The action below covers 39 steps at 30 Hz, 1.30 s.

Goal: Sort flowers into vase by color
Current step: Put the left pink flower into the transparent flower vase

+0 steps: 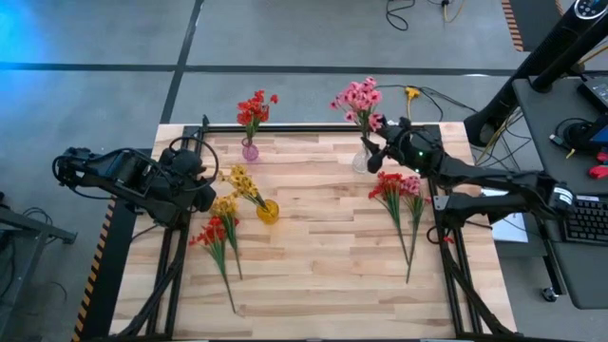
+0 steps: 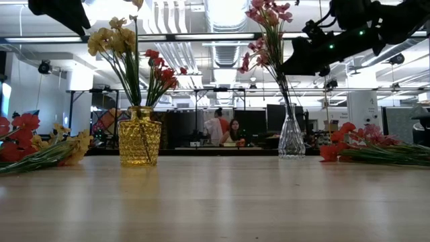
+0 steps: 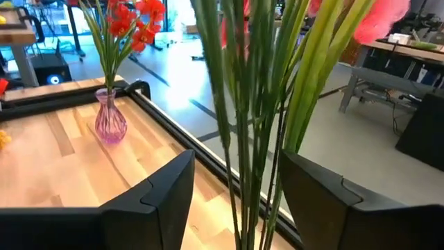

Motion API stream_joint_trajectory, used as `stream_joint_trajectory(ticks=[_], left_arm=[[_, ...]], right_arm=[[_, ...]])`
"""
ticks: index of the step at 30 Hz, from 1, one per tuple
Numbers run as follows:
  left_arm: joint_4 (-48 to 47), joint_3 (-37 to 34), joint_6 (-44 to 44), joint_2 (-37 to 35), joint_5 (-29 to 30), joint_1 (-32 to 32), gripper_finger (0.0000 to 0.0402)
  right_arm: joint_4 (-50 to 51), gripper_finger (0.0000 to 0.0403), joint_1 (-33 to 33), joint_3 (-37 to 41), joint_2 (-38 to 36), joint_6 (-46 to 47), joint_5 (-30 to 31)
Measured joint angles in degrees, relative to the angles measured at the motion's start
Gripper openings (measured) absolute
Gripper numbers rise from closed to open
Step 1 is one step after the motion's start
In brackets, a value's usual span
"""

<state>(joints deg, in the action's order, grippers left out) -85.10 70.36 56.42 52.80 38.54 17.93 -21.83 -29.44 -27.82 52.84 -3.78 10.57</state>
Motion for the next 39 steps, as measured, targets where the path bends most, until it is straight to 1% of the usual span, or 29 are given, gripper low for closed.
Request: stream_joint_trajectory(ticks=[6,11,15,19,26,30,35,39], left_arm=[[0.1,0.0,0.0,0.0,0.0,0.0,0.017],[0.2,0.0,0.0,0.0,0.0,0.0,0.017],[0.2,0.0,0.0,0.0,0.0,0.0,0.017],[0.2,0.0,0.0,0.0,0.0,0.0,0.017],[0.2,0.0,0.0,0.0,0.0,0.0,0.017],[0.2,0.0,0.0,0.0,0.0,0.0,0.017],[0.2,0.0,0.0,0.0,0.0,0.0,0.017],[0.2,0.0,0.0,0.0,0.0,0.0,0.017]], right_arm=[[0.1,0.018,0.8,-1.5,1.9,-1.7,0.3],[0.6,0.0169,1.9,-3.2,2.0,-4.2,4.2],[0.6,0.0156,2.4,-3.8,2.0,-4.9,4.5],[0.5,0.0131,2.3,-3.8,2.0,-5.0,4.6],[0.3,0.0068,2.3,-3.8,2.0,-5.2,4.7],[0.3,0.0041,2.3,-3.8,2.0,-5.3,5.0],[0.6,0.0022,2.3,-3.8,2.0,-5.2,5.1],[1.7,0.0019,2.3,-3.8,2.0,-4.6,5.2]])
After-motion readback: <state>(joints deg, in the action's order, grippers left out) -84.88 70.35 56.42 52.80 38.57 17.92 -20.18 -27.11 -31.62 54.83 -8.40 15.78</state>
